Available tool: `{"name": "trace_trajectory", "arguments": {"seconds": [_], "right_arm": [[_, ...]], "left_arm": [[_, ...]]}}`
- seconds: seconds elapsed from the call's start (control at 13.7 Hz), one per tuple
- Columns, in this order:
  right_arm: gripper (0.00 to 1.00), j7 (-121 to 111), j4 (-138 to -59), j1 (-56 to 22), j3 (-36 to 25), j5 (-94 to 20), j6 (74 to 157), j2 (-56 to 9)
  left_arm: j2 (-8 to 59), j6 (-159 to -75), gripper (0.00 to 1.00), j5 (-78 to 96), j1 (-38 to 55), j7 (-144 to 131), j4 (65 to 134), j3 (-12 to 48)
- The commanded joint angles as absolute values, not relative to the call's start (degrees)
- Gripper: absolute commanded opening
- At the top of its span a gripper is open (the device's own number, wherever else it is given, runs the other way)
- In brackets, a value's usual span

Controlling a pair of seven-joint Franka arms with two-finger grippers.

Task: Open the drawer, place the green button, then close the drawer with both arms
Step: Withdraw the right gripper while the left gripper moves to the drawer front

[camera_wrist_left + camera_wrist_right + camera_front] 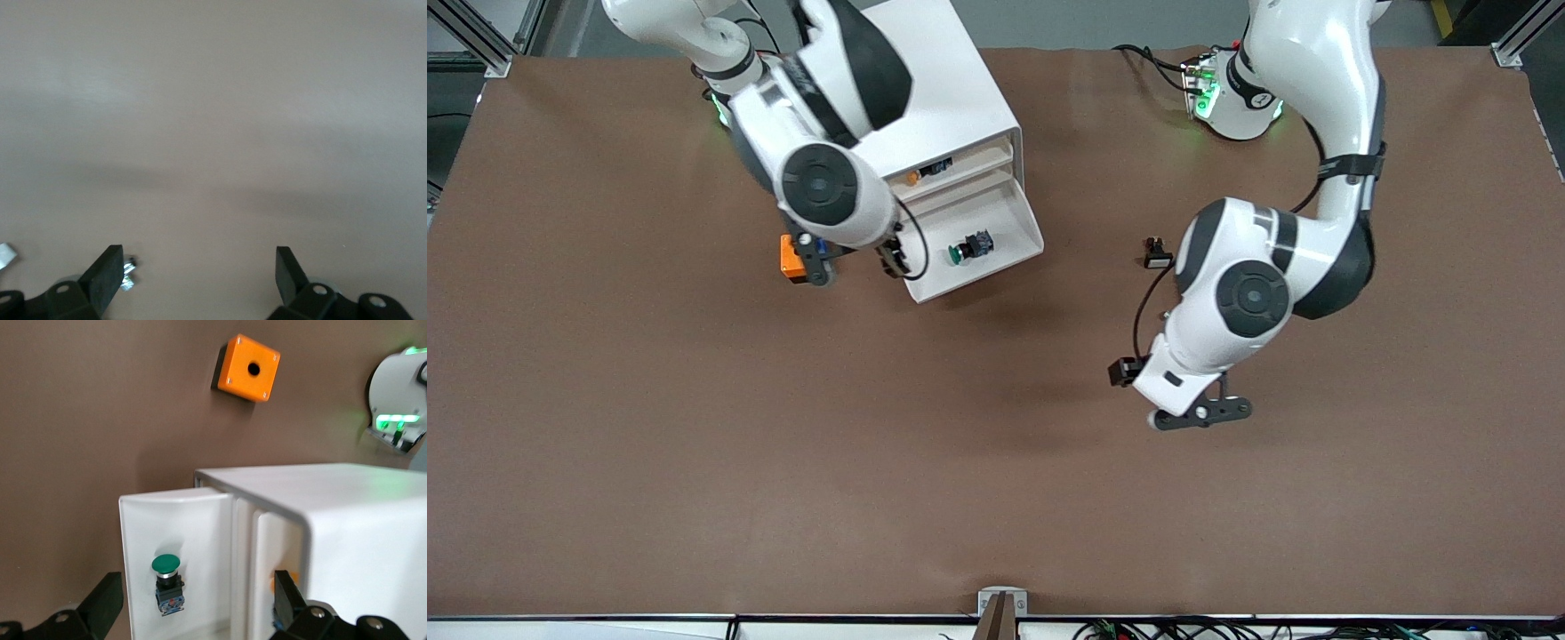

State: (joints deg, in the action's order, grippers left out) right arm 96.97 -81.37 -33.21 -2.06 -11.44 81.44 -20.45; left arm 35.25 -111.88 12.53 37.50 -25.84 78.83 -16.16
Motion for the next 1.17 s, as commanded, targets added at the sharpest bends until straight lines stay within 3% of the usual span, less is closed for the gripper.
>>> {"name": "trace_trajectory", "arguments": {"seconds": [0.0, 0.36, 0.73, 1.09], "right_arm": [[1.0, 85.84, -80.85, -28.32, -1.41, -12.13, 76.57, -16.19], [1.0, 55.27, -84.27, -18.39, -1.49, -9.16, 72.07, -7.23], [1.0, 29.4, -90.69, -9.16, -1.49, -6.07, 72.77, 0.78], [1.0, 8.89, -100.53, -1.5, -1.49, -2.46, 80.41, 9.39]], "left_arm": [[38.31, -116.53, 1.0, 11.08, 40.16, -25.14, 79.19, -16.35], [41.92, -119.36, 1.0, 12.04, 45.78, -26.27, 79.36, -15.47], [42.63, -118.57, 1.0, 12.13, 46.58, -33.81, 79.54, -9.77], [44.03, -115.31, 1.0, 12.04, 46.67, -39.81, 79.81, -4.05]]}}
